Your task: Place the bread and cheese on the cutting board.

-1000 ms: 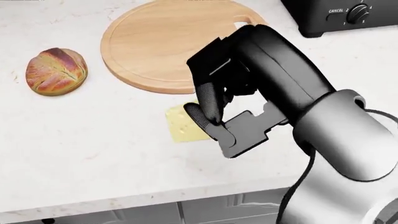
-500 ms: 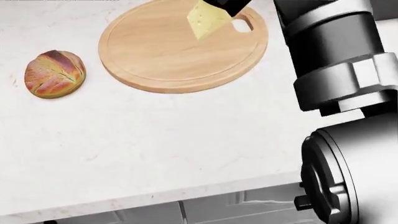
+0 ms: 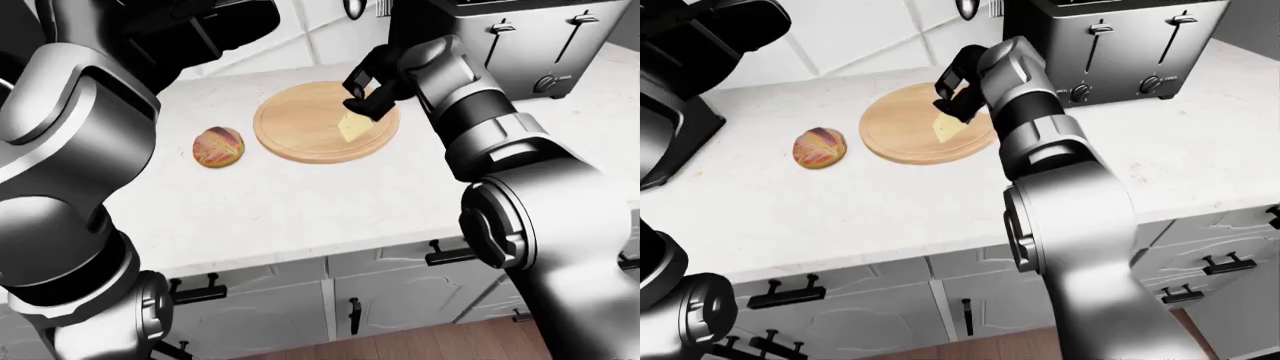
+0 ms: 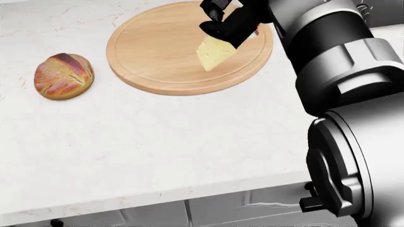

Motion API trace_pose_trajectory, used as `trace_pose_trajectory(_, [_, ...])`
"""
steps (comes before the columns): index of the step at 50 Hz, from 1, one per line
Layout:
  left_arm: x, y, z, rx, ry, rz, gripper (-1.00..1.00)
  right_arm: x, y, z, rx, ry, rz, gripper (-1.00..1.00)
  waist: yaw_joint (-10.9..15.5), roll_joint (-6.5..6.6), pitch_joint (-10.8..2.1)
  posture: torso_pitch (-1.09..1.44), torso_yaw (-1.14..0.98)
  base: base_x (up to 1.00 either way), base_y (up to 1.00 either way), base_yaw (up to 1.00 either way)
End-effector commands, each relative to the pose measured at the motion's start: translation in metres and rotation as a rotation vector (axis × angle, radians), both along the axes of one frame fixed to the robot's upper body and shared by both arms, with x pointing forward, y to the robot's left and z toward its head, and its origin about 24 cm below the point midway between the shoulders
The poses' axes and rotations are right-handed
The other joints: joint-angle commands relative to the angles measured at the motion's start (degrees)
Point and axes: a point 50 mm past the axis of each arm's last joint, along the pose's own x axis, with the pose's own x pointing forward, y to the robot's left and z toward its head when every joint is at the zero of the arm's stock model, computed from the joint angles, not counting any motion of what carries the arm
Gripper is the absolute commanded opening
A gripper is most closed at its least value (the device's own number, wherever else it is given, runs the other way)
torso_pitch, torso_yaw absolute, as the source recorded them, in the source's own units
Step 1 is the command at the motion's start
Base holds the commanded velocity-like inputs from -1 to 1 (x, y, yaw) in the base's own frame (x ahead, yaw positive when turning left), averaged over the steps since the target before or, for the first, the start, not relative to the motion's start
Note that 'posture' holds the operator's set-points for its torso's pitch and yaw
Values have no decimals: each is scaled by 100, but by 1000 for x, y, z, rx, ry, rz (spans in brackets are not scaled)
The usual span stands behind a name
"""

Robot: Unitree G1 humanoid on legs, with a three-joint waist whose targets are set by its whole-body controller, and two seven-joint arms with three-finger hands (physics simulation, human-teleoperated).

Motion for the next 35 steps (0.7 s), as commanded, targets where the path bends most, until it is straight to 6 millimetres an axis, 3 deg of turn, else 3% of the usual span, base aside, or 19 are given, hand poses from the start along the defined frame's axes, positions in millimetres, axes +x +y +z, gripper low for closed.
trace_pose_trajectory(1, [-6, 2, 11, -18, -63, 6, 100, -2, 0, 28, 4, -103, -2, -100, 1, 2, -178, 0, 0, 0, 0, 0])
trace_pose_trajectory(21, [-6, 0, 9, -13, -62, -1, 100, 2, -7, 12, 6, -103, -65, -100, 101, -67, -200, 0, 0, 0, 0, 0])
trace_pose_trajectory(35, [-6, -1, 7, -10, -61, -4, 100, 6, -4, 11, 33, -241, -116, -100, 132, -97, -224, 0, 0, 0, 0, 0])
